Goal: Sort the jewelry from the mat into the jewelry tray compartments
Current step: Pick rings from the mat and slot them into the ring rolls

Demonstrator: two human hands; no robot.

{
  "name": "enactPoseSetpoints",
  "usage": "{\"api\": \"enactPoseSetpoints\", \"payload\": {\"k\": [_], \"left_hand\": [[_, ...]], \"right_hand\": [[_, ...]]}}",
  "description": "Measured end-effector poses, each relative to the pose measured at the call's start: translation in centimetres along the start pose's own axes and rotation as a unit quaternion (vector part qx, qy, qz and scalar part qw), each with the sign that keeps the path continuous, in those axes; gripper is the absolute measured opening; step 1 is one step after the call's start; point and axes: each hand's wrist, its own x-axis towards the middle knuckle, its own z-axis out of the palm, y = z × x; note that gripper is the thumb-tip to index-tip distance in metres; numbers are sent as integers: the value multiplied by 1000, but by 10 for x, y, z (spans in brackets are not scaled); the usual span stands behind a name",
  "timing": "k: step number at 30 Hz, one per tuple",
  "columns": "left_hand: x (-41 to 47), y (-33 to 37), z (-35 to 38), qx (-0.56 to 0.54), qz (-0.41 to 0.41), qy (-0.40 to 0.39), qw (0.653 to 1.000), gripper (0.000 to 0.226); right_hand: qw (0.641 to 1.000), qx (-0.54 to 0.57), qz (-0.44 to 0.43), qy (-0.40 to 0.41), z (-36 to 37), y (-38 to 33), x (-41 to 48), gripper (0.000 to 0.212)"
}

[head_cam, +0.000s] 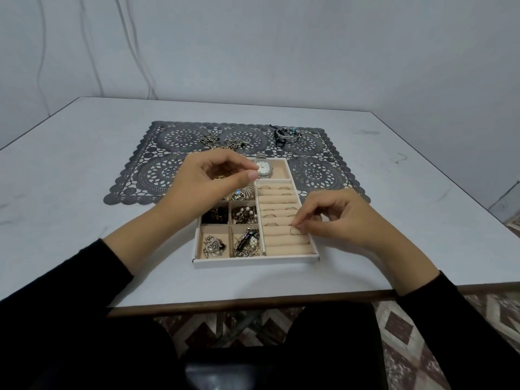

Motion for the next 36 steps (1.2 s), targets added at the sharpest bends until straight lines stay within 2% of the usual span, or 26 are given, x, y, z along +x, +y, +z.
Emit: {"api": "enactPoseSetpoints", "payload": {"k": [6,13,20,36], "left_hand": [[-1,2,2,0,-1,-3,1000,17],[-1,2,3,4,-5,-5,1000,17],[0,1,2,4,-9,-8,1000,14],[-1,-1,3,17,-3,-15,1000,11]], "right_hand": [[999,-27,-4,-35,-4,-2,-1,8],[991,-74,16,-107,-16,-12,5,16],[969,-170,42,-177,-22,-30,16,16],[960,-169,71,-212,-25,-33,26,11]]}}
